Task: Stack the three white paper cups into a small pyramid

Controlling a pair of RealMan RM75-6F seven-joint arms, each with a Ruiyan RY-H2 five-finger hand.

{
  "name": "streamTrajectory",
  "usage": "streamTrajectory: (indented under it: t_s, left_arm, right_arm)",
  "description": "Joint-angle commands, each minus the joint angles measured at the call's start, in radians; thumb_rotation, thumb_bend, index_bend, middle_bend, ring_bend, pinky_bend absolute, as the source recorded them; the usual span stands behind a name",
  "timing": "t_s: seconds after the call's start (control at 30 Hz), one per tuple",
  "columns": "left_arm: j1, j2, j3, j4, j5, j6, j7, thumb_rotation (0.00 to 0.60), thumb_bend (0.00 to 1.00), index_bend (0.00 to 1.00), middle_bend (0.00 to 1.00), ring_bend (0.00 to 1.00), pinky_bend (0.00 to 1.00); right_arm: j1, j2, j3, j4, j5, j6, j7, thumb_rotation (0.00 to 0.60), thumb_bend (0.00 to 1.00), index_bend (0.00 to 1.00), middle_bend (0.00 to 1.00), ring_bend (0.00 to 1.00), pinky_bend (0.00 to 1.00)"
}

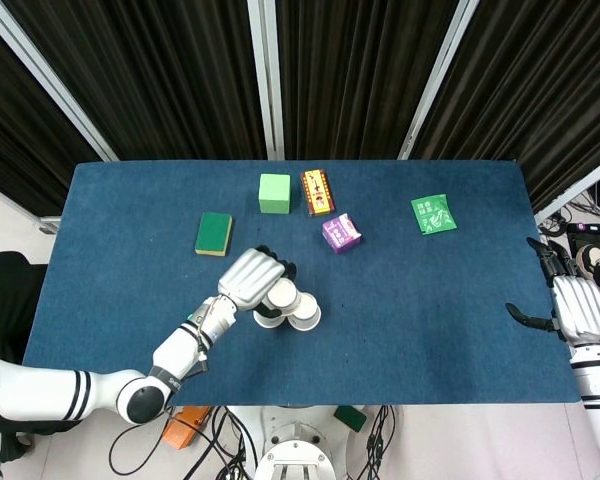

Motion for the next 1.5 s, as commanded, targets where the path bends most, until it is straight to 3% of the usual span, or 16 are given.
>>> streamTrajectory:
  t_s: [0.03, 0.53, 0.7, 1.03, 1.13, 1.27, 1.37, 1.5]
  left_arm:
    - [-0.009, 0.003, 0.007, -0.004, -0.012, 0.003, 0.005, 0.600, 0.14, 0.40, 0.46, 0.41, 0.30]
    - [-0.032, 0.017, 0.035, -0.041, -0.031, 0.046, 0.025, 0.600, 0.12, 0.37, 0.44, 0.41, 0.27]
    - [-0.038, 0.010, 0.040, -0.041, -0.038, 0.049, 0.019, 0.600, 0.08, 0.27, 0.37, 0.37, 0.26]
    - [-0.044, 0.037, 0.057, -0.095, -0.055, 0.081, 0.046, 0.600, 0.00, 0.02, 0.14, 0.16, 0.16]
    - [-0.012, 0.080, 0.053, -0.151, -0.003, 0.134, 0.020, 0.600, 0.00, 0.00, 0.09, 0.11, 0.12]
    - [0.084, 0.175, 0.051, -0.196, 0.105, 0.226, -0.095, 0.600, 0.00, 0.00, 0.09, 0.10, 0.10]
    - [0.181, 0.254, 0.073, -0.170, 0.190, 0.313, -0.191, 0.600, 0.00, 0.00, 0.09, 0.10, 0.09]
    - [0.327, 0.323, 0.144, -0.053, 0.317, 0.430, -0.312, 0.600, 0.00, 0.03, 0.12, 0.10, 0.06]
  right_arm:
    - [0.001, -0.001, 0.001, 0.003, 0.000, -0.005, 0.004, 0.600, 0.33, 0.00, 0.16, 0.06, 0.19]
    - [0.005, -0.006, 0.004, 0.016, -0.004, -0.023, 0.029, 0.600, 0.33, 0.00, 0.16, 0.06, 0.19]
    - [0.003, -0.005, 0.005, 0.018, -0.005, -0.023, 0.039, 0.600, 0.33, 0.00, 0.16, 0.06, 0.19]
    - [-0.002, 0.002, 0.009, 0.020, -0.008, -0.019, 0.070, 0.600, 0.33, 0.00, 0.16, 0.06, 0.19]
    - [-0.005, 0.007, 0.012, 0.021, -0.009, -0.014, 0.080, 0.600, 0.33, 0.00, 0.16, 0.06, 0.19]
    - [-0.010, 0.022, 0.014, 0.034, -0.021, -0.007, 0.115, 0.600, 0.33, 0.00, 0.16, 0.06, 0.19]
    - [-0.013, 0.038, -0.001, 0.076, -0.070, -0.004, 0.165, 0.600, 0.33, 0.00, 0.16, 0.06, 0.18]
    - [-0.026, 0.019, -0.019, 0.165, -0.125, 0.037, 0.184, 0.600, 0.33, 0.00, 0.15, 0.01, 0.12]
